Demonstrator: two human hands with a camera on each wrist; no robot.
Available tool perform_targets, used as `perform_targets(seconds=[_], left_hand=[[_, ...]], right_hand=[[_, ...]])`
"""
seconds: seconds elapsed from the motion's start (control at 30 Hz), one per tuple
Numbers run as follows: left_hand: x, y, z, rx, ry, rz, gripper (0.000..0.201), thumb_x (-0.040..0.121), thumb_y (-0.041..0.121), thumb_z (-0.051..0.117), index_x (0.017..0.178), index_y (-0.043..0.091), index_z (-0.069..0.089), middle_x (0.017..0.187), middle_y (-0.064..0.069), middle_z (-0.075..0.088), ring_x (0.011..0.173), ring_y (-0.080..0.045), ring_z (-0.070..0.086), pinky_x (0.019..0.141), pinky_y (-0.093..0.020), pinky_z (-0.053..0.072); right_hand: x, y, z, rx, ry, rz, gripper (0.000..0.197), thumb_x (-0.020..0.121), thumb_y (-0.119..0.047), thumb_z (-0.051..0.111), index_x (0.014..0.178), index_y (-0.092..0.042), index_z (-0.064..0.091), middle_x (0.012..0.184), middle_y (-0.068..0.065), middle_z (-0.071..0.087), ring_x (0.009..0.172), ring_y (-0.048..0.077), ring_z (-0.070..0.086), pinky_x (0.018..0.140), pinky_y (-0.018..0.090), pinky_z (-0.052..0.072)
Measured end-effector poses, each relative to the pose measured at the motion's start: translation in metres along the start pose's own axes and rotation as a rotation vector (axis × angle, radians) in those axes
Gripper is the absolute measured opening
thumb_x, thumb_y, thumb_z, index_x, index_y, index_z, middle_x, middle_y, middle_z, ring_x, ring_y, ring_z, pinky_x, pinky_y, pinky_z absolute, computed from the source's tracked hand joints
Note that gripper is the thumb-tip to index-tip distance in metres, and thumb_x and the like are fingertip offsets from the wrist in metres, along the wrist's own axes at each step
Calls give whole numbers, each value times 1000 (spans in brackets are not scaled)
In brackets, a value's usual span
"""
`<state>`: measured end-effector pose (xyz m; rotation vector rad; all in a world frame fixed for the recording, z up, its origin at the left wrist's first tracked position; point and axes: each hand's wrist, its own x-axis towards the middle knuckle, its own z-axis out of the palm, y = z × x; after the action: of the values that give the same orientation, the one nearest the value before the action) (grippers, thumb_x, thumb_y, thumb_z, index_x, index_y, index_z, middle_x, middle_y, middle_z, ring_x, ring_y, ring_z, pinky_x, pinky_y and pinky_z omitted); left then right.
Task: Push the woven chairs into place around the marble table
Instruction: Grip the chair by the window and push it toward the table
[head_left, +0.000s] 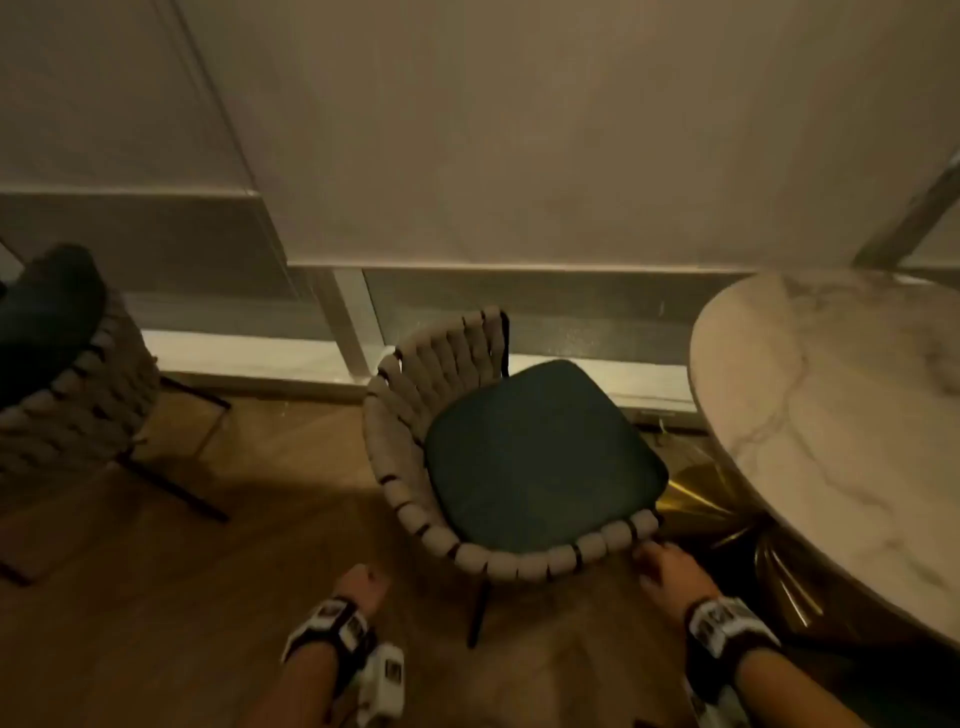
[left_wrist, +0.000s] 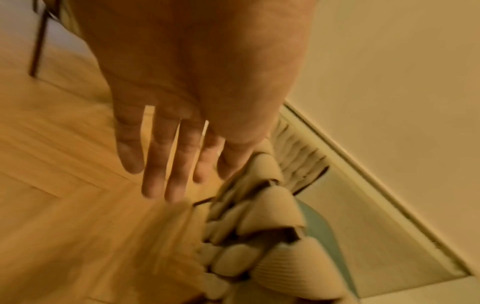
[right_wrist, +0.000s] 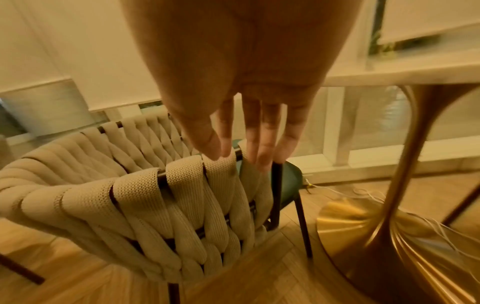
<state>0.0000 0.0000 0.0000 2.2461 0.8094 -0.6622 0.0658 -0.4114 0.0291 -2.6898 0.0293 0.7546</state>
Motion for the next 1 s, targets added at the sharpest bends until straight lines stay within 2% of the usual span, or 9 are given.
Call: perform_targets(seconds=[0.1, 0.2, 0.33, 0.4, 0.47, 0.67, 0.77, 0.87, 1.0], left_hand=[[19, 55, 20, -106, -6, -65, 63, 97, 38, 48, 141, -3, 32, 147, -23, 41, 133, -37, 43, 107, -40, 38], [30, 77, 51, -297, -55, -145, 76, 96, 41, 48, 149, 1, 11, 154, -22, 28, 137, -39, 37, 110, -44, 37], [37, 88, 90, -790, -72, -203, 78, 87, 38, 63, 145, 18, 14, 131, -9, 46, 106, -37, 56, 82, -50, 58], [41, 91, 104, -967, -63, -216, 76, 85, 31, 67, 141, 25, 14, 129, -12, 46, 108, -41, 57, 65, -47, 60], [43, 91, 112, -1058, -58, -208, 69, 88, 22, 63, 140, 22, 19, 132, -13, 46, 113, -39, 55, 59, -43, 59], [38, 92, 107, -1004, -68, -91, 48, 96, 9, 50, 140, 12, 29, 128, -9, 48, 117, -32, 50, 86, -52, 53], [47, 87, 93, -899, -65, -64, 54, 95, 8, 51, 141, 10, 24, 136, -16, 46, 121, -35, 50, 88, -53, 53], [57, 88, 73, -820, -43, -34, 51, 94, 4, 52, 134, 16, 23, 140, -20, 42, 123, -41, 49, 89, -63, 51], [73, 97, 45, -669, -2, 7, 50, 91, 6, 57, 129, 16, 26, 139, -22, 42, 121, -45, 50, 83, -66, 52]], right_hand=[[34, 0, 6, -143, 59, 5, 61, 82, -27, 64, 136, -20, 38, 145, 12, 36, 127, 32, 43, 101, 43, 44], [55, 3, 18, -307, 81, -19, 63, 79, -30, 66, 134, -29, 36, 144, 7, 35, 130, 31, 36, 101, 48, 41], [81, 11, 16, -420, 60, -33, 55, 85, -30, 59, 136, -29, 36, 146, 6, 34, 136, 30, 29, 107, 50, 34], [93, 15, 17, -414, -14, -43, 55, 86, -30, 60, 135, -22, 37, 144, 10, 35, 135, 33, 29, 107, 50, 37], [99, 17, 18, -385, -36, -59, 56, 85, -32, 62, 133, -18, 37, 140, 15, 37, 131, 37, 32, 104, 51, 40], [85, 15, 30, -362, 21, -18, 62, 80, -46, 65, 129, -19, 39, 137, 12, 36, 132, 33, 29, 100, 58, 38], [74, 11, 42, -326, 21, 2, 59, 81, -47, 63, 128, -20, 39, 137, 11, 36, 131, 33, 30, 100, 63, 34], [64, 0, 56, -263, 15, 52, 60, 81, -47, 63, 128, -20, 38, 135, 12, 37, 130, 35, 30, 102, 67, 29], [54, -22, 78, -185, 10, 100, 59, 82, -45, 62, 129, -19, 38, 135, 11, 36, 129, 37, 32, 109, 68, 19]])
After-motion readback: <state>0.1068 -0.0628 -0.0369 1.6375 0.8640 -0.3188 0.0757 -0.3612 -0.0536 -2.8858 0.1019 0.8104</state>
